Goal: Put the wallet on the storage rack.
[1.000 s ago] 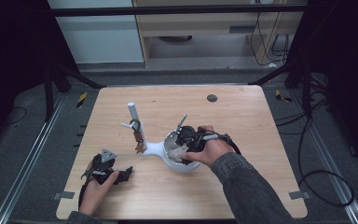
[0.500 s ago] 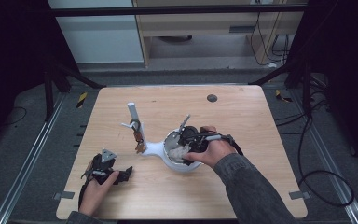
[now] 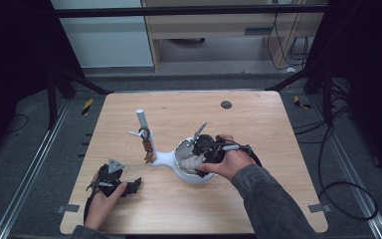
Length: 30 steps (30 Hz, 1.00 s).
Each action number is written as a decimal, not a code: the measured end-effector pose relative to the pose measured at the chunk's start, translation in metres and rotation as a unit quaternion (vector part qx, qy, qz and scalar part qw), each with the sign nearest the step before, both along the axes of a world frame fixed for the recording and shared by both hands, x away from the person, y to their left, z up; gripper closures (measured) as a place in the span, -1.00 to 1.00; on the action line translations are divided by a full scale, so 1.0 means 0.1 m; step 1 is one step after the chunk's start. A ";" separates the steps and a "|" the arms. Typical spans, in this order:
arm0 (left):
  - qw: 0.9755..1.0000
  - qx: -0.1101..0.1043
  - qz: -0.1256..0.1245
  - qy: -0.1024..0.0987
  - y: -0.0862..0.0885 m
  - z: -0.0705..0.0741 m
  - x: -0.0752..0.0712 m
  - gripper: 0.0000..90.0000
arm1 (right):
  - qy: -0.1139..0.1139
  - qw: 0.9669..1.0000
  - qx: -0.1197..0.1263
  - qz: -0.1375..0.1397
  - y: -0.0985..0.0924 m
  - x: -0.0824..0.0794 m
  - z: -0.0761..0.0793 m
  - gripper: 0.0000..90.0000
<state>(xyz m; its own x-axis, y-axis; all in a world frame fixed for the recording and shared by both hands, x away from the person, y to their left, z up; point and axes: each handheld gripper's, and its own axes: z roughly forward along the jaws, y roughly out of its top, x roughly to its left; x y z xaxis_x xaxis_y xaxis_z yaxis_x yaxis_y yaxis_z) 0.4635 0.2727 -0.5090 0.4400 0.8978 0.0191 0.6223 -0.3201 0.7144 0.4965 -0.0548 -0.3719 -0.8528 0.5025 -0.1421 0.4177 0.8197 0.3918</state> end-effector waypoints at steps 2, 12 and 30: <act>1.000 0.001 -0.001 0.000 0.00 0.00 0.00 -1.00 | 0.000 1.000 0.001 -0.001 -0.01 -0.01 0.00 -0.63; 1.000 0.001 -0.001 0.001 0.00 0.00 0.00 -1.00 | -0.014 1.000 0.018 -0.011 -0.08 -0.05 0.03 -0.82; 1.000 0.002 -0.002 0.001 0.00 0.00 0.00 -1.00 | -0.035 0.997 0.056 -0.030 -0.38 -0.11 0.08 -0.87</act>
